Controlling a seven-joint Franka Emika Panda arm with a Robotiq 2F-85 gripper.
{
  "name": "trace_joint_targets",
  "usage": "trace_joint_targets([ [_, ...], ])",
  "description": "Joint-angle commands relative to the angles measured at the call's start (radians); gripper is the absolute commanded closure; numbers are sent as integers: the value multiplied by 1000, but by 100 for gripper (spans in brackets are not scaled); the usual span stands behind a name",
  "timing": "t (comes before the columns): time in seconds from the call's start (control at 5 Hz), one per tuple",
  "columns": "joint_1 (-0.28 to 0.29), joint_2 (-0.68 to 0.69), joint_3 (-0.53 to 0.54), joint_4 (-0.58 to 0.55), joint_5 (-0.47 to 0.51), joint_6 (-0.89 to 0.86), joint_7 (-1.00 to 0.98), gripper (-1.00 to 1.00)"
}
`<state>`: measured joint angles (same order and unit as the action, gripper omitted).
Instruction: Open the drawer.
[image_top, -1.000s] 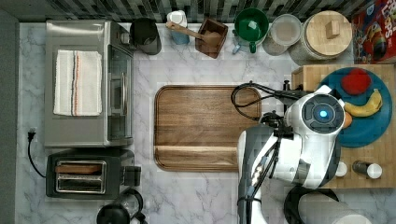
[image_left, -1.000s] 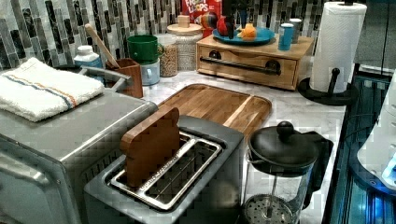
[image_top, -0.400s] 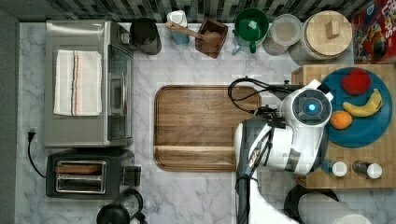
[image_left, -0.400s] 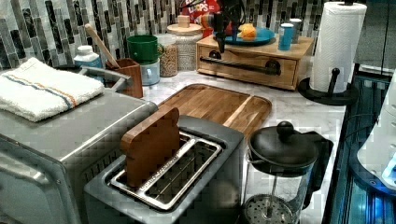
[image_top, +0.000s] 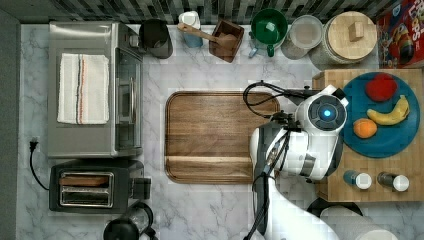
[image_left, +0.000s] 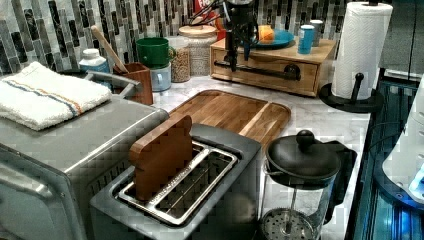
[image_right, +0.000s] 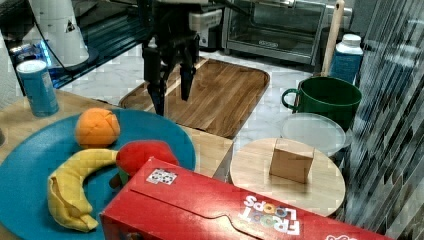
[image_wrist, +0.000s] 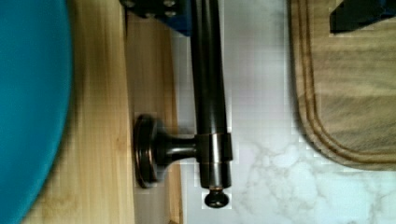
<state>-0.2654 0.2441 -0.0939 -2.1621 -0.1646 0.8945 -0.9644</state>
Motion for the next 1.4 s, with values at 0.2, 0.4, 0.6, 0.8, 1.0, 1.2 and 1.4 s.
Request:
trace_joint_targets([
  [0.2,3,-7,-5,-7,-28,70,-12,-100],
  [0.4,-4,26,24,0,14,85,-12,-100],
  [0.6,14,67,27,-8,9,154,51,-100],
  [0.8,17,93,20,-19,-3,206,53,-100],
  [1.0,16,79,16,-38,-12,186,41,-100],
  [1.2,29,75,4,-42,-36,169,69,-100],
  [1.4,44,56,14,-50,-43,135,99,-100],
])
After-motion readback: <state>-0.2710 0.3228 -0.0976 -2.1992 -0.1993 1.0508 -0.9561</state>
